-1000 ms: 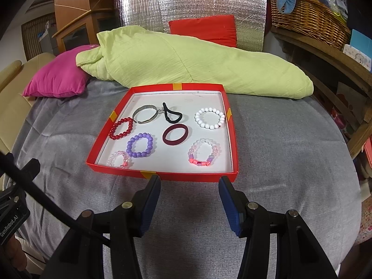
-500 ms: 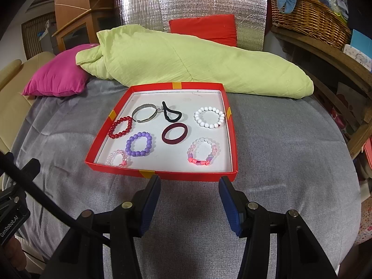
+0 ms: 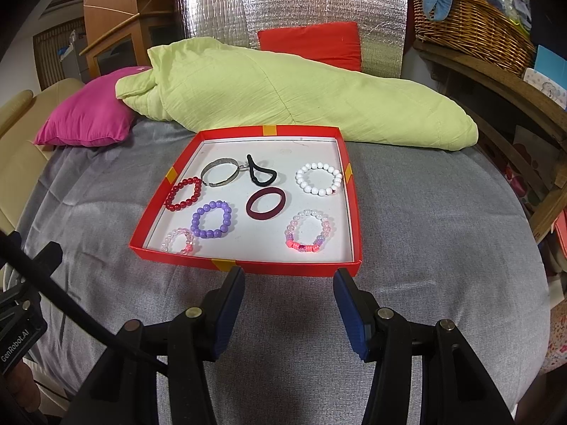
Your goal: Organize jewelry
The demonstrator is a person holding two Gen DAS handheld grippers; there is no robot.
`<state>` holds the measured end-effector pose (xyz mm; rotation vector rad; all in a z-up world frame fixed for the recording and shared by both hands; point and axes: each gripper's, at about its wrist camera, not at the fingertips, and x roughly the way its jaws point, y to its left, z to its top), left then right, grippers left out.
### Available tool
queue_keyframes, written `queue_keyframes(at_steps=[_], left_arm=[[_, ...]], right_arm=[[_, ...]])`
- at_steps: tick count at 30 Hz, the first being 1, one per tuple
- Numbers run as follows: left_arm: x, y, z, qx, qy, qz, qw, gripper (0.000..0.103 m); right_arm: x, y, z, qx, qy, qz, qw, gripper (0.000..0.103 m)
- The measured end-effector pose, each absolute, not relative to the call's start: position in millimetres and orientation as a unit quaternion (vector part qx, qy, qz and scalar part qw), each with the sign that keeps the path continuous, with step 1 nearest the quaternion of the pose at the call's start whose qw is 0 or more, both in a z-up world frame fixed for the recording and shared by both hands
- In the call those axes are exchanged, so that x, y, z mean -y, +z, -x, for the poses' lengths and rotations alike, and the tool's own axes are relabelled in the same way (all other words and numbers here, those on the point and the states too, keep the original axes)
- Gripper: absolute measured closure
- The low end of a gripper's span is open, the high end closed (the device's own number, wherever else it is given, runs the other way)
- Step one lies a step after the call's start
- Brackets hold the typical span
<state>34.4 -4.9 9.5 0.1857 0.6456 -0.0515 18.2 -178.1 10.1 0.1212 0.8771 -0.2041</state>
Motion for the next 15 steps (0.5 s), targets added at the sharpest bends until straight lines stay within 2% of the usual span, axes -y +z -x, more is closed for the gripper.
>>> queue_keyframes(at_steps=[15], left_arm=[[5.8, 10.3, -32.8, -0.316, -0.028, -0.093, 0.944, 0.014]], right_arm=[[177.4, 10.5, -17.7, -0.424, -0.099, -0.058, 0.898, 0.047]])
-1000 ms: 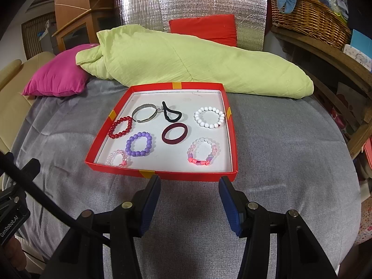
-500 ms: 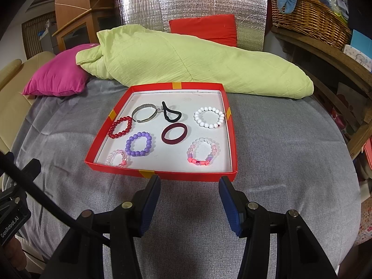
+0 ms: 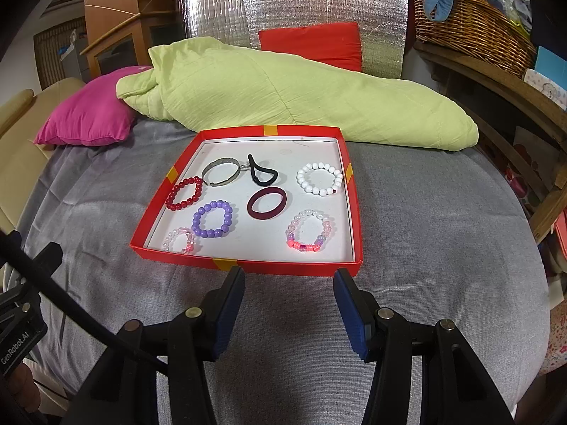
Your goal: Organize jewelry
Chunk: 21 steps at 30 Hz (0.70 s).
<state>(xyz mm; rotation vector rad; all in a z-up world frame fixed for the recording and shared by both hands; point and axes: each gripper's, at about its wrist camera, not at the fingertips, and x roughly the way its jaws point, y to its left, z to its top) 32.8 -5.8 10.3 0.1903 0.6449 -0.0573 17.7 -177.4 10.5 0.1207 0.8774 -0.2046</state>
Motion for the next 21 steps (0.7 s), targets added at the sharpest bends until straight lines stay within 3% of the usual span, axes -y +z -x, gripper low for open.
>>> queue_keyframes(at_steps=[21], left_arm=[[3.3, 11.0, -31.8, -0.316, -0.027, -0.093, 0.944, 0.014]], right_arm=[[168.6, 12.5, -18.1, -0.424, -0.094, -0.056, 0.899, 0.047]])
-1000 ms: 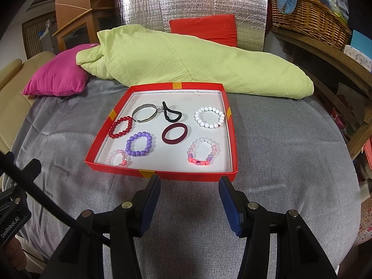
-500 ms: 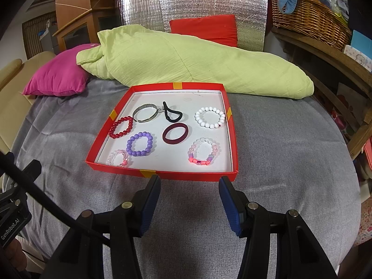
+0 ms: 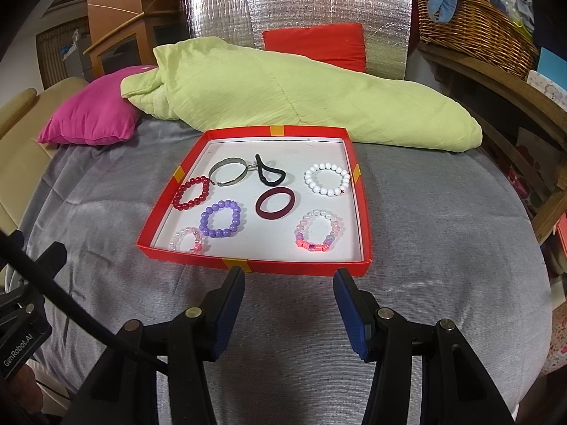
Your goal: Organize jewelry
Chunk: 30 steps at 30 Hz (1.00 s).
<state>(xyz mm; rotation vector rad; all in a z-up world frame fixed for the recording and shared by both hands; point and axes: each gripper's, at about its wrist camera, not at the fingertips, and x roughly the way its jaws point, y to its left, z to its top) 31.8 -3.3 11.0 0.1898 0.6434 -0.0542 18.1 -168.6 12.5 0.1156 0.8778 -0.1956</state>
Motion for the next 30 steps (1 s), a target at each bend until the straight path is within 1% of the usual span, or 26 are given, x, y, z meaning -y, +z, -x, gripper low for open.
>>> queue_keyframes(at_steps=[30], left_arm=[[-6, 13, -31, -0.315, -0.019, -0.087, 0.945, 0.014]], right_arm=[[158, 12, -21, -0.424, -0.089, -0.053, 0.9, 0.047]])
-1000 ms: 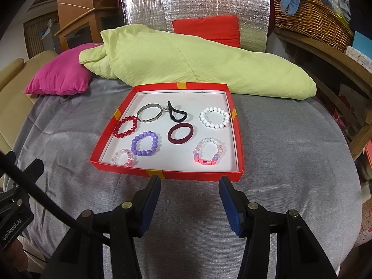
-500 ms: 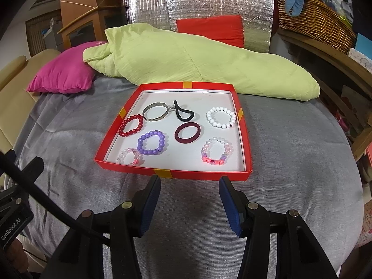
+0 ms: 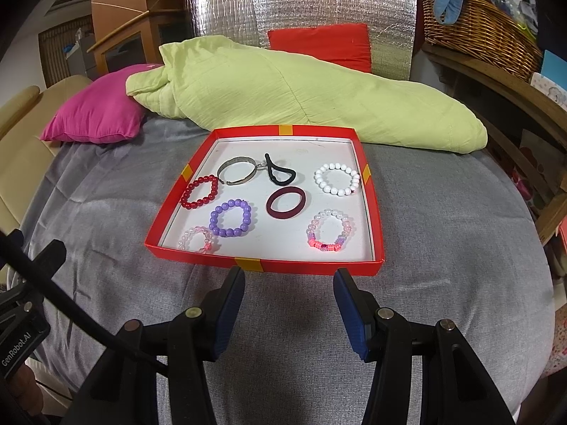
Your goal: Organize jewelry
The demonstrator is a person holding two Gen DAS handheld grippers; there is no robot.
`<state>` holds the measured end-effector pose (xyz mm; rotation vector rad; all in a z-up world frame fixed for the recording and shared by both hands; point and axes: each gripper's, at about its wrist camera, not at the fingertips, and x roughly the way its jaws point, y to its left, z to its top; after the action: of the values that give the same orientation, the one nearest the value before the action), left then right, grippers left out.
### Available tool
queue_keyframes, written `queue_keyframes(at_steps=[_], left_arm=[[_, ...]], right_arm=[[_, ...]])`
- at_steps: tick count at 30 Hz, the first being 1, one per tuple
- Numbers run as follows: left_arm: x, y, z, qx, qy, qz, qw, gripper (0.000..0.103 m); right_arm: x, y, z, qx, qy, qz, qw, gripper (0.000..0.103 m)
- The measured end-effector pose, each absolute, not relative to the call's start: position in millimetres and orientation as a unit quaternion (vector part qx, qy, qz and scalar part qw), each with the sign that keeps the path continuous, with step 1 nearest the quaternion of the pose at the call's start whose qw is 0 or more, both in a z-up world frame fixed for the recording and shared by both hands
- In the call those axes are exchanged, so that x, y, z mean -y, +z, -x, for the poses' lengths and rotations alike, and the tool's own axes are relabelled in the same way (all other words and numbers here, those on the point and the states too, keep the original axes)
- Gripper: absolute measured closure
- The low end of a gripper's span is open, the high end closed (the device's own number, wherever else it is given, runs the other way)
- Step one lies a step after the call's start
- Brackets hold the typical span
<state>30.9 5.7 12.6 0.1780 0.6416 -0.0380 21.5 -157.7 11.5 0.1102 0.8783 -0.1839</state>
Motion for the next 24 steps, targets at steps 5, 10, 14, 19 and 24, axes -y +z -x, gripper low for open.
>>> queue_keyframes(at_steps=[5, 10, 14, 19, 24], left_arm=[[-6.3, 12.4, -31.1, -0.316, -0.018, -0.087, 0.945, 0.014], [-6.5, 11.2, -31.2, -0.317, -0.017, -0.089, 0.944, 0.014], [-5.7, 9.2, -32.4, -0.319, -0.015, -0.09, 0.943, 0.014], [-4.7, 8.6, -34.5, -0.322, -0.013, -0.088, 0.943, 0.014], [-3.1, 8.3, -34.2, -0.322, -0.016, -0.089, 0.942, 0.014]], right_arm=[[158.1, 10.9, -21.8, -0.425, -0.088, -0.055, 0.899, 0.047], [159.2, 8.5, -22.6, -0.426, -0.088, -0.057, 0.899, 0.047], [160.6, 3.9, -25.2, -0.43, -0.086, -0.062, 0.897, 0.047], [160.9, 3.4, -27.2, -0.429, -0.084, -0.065, 0.897, 0.047], [161.6, 3.5, -28.4, -0.43, -0.085, -0.067, 0.897, 0.047]])
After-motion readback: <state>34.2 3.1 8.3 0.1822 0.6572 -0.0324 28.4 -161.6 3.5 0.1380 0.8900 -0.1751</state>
